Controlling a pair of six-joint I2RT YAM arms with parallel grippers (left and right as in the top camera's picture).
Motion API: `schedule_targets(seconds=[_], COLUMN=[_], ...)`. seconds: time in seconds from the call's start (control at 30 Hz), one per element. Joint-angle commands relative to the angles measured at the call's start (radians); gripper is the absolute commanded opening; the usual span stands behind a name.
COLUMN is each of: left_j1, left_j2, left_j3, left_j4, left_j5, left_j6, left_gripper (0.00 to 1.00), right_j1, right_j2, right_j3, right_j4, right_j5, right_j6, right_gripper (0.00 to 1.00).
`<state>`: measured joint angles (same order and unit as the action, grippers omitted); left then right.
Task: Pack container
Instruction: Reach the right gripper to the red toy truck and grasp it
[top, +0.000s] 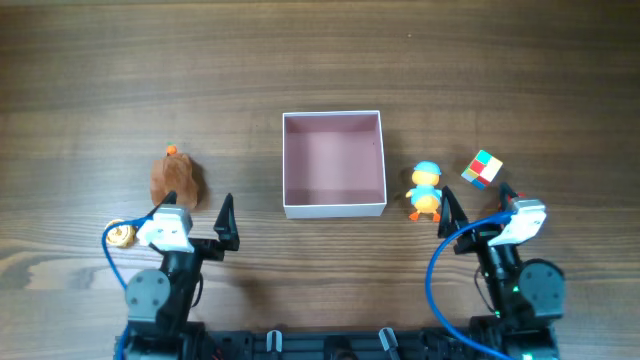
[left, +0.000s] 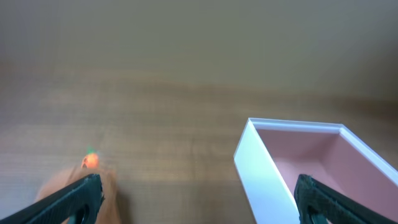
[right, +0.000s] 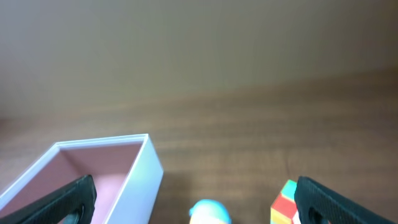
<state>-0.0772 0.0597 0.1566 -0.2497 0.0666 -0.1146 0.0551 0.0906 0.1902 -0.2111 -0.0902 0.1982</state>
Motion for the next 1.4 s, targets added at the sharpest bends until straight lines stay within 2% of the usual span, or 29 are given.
schedule_targets(seconds=[0.0, 0.07, 0.2, 0.23, 0.33, 0.37, 0.4, 0.47, 0.57, 0.67, 0.9, 1.03, 1.17, 1.27, 1.3, 1.37], left_j1=[0.006, 0.006, 0.006, 0.005, 0.005, 0.006, 0.005, 0.006, 0.005, 0.005, 0.006, 0.005, 0.005, 0.005, 0.005, 0.005], left_j2=[0.176, 0.326, 0.626, 0.716, 0.850, 0.860, 0.867, 0.870, 0.869, 0.869, 0.869, 0.869, 0.869, 0.869, 0.869, 0.869], left_j3=[0.258, 0.408, 0.700, 0.788, 0.895, 0.895, 0.895, 0.895, 0.895, 0.895, 0.895, 0.895, 0.895, 0.895, 0.895, 0.895], left_j4=[-0.126, -0.241, -0.484, -0.575, -0.743, -0.763, -0.771, -0.775, -0.781, -0.780, -0.780, -0.780, -0.780, -0.781, -0.780, -0.780], left_j5=[0.011, 0.012, 0.012, 0.014, 0.020, 0.019, 0.019, 0.019, 0.019, 0.019, 0.019, 0.019, 0.019, 0.019, 0.019, 0.019], left_j6=[-0.060, -0.109, -0.110, -0.110, -0.111, -0.111, -0.111, -0.110, -0.110, -0.110, -0.110, -0.110, -0.111, -0.110, -0.111, -0.111], left_gripper=[1.00, 1.00, 1.00, 1.00, 1.00, 1.00, 1.00, 1.00, 1.00, 1.00, 1.00, 1.00, 1.00, 1.00, 1.00, 1.00], right_j1=[-0.007, -0.007, -0.008, -0.010, -0.011, -0.012, -0.026, -0.098, -0.250, -0.365, -0.415, -0.415, -0.415, -0.415, -0.415, -0.415], right_j2=[0.167, 0.322, 0.692, 0.814, 1.087, 1.129, 1.164, 1.211, 1.258, 1.258, 1.258, 1.261, 1.261, 1.261, 1.261, 1.261], right_j3=[0.235, 0.402, 0.788, 0.917, 1.208, 1.243, 1.257, 1.256, 1.222, 1.073, 0.691, 0.575, 0.547, 0.547, 0.547, 0.547], right_j4=[-0.123, -0.249, -0.580, -0.714, -1.005, -1.039, -1.056, -1.062, -1.046, -0.995, -0.737, -0.583, -0.529, -0.523, -0.523, -0.522], right_j5=[-0.012, -0.008, 0.064, 0.072, 0.072, 0.097, 0.157, 0.196, 0.179, 0.156, 0.124, 0.070, 0.079, 0.093, 0.093, 0.093], right_j6=[0.037, 0.037, 0.035, 0.000, -0.021, -0.025, 0.055, 0.146, 0.136, 0.126, 0.119, 0.116, 0.116, 0.116, 0.116, 0.116], right_gripper=[1.00, 1.00, 1.00, 1.00, 1.00, 1.00, 1.00, 1.00, 1.00, 1.00, 1.00, 1.00, 0.99, 0.88, 0.79, 0.72])
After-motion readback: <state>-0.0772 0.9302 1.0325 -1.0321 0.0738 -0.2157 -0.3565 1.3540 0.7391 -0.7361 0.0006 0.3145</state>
